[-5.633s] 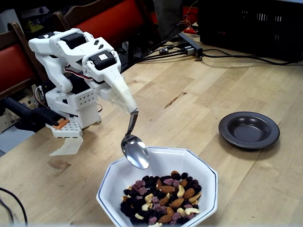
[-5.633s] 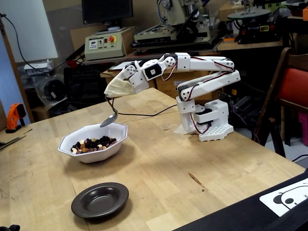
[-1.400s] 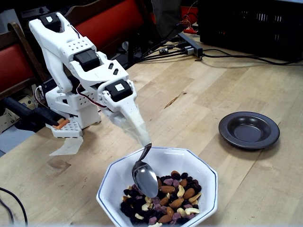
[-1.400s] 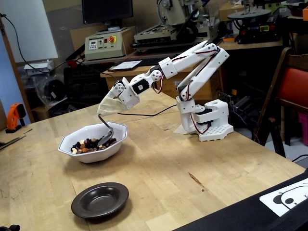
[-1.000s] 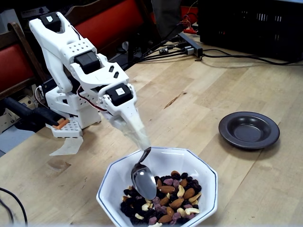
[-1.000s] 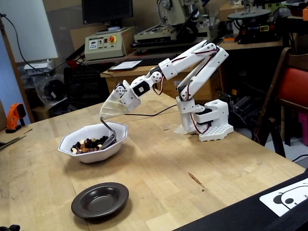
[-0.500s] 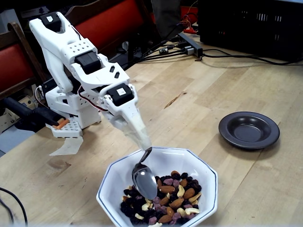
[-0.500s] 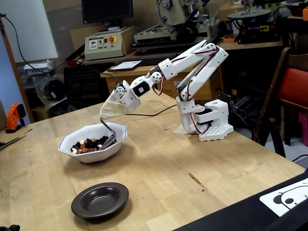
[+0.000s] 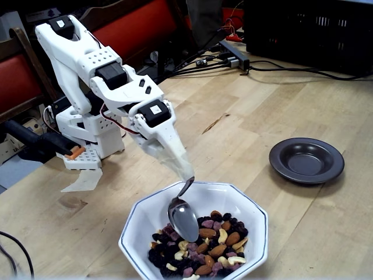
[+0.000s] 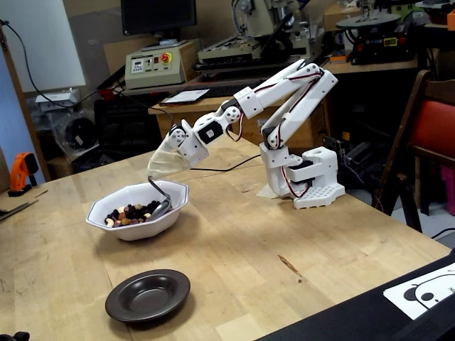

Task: Use spoon to transfer food from the white bowl to brown plate

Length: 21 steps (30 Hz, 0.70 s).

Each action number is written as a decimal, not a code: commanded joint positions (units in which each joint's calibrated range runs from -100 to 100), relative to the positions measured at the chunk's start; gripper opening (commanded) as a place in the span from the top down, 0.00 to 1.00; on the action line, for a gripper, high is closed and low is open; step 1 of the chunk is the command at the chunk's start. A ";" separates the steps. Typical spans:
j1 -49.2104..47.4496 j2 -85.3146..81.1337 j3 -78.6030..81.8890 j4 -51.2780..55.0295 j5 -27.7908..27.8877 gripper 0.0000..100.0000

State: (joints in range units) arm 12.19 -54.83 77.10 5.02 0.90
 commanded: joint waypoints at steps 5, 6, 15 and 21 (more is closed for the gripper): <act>-0.78 -0.15 -0.47 -0.91 -0.44 0.97; -0.78 -0.15 -0.47 -0.91 -0.44 0.97; -0.71 -0.15 -0.56 -0.91 -0.44 0.97; -1.08 0.02 -0.47 -2.09 -0.44 0.97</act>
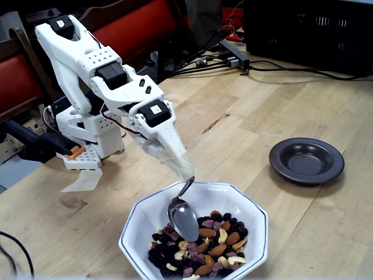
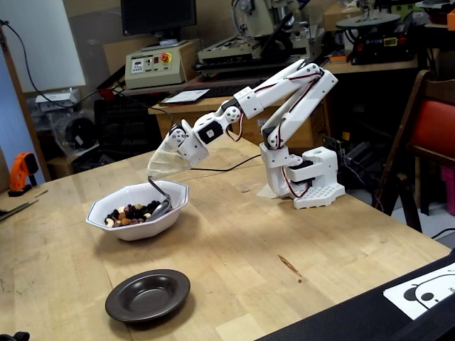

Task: Use spoon to transfer food from the white bowl to brown plate

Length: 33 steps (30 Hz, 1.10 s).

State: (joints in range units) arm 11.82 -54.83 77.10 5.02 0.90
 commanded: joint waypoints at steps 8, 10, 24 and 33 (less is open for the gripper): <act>-0.20 7.80 -0.64 -14.27 -0.44 0.97; -0.27 8.75 -0.47 -17.11 -0.44 0.97; -0.05 9.26 -0.29 -21.14 -0.15 0.98; 2.40 -1.70 -0.47 -6.68 -0.44 0.98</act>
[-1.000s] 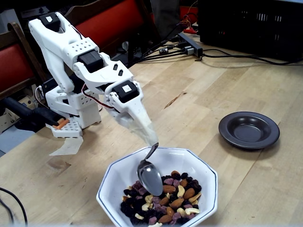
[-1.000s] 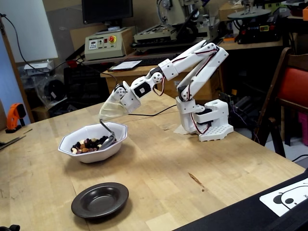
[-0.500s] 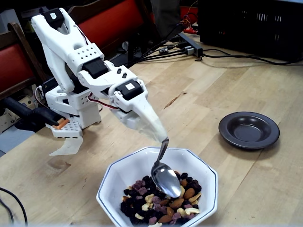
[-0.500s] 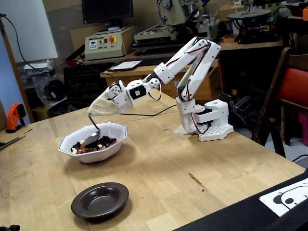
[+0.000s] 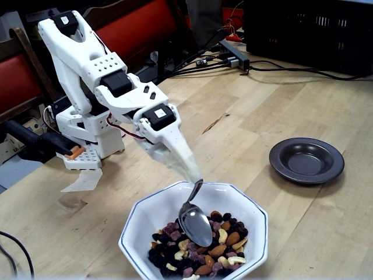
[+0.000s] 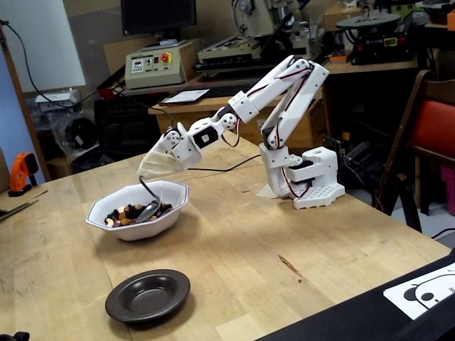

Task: Use spoon to transfer food from the white bowl to brown plate

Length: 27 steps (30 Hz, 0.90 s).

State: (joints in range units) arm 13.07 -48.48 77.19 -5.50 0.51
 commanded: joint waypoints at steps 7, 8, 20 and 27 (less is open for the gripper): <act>1.23 -15.15 -0.37 10.88 0.34 0.98; 1.08 -15.15 -0.37 11.51 0.34 0.98; 0.79 0.08 -1.26 10.48 0.00 0.97; 0.56 5.64 -1.35 -0.59 0.00 0.97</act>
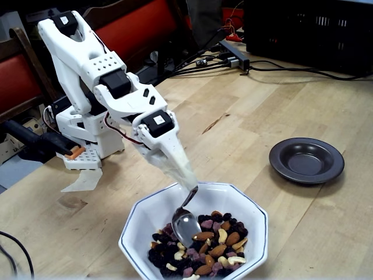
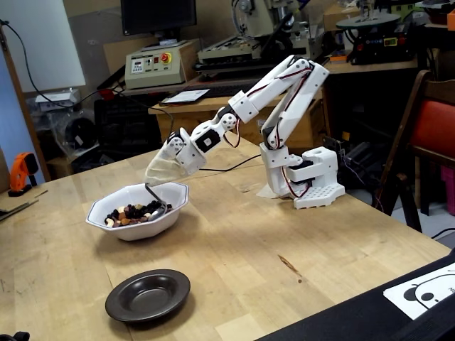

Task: Use spoon to transfer food from the white bowl to brown plate

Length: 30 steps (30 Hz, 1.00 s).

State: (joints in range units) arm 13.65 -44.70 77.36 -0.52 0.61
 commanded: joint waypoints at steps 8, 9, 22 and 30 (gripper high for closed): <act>-0.02 1.44 -1.52 -19.00 -0.15 0.97; -0.02 1.44 -0.99 -20.43 -0.15 0.97; 0.57 1.27 -0.63 -25.17 -0.15 0.97; 0.65 -2.76 -0.81 -25.41 -0.15 0.97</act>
State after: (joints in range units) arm 13.87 -42.55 77.44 -24.77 0.42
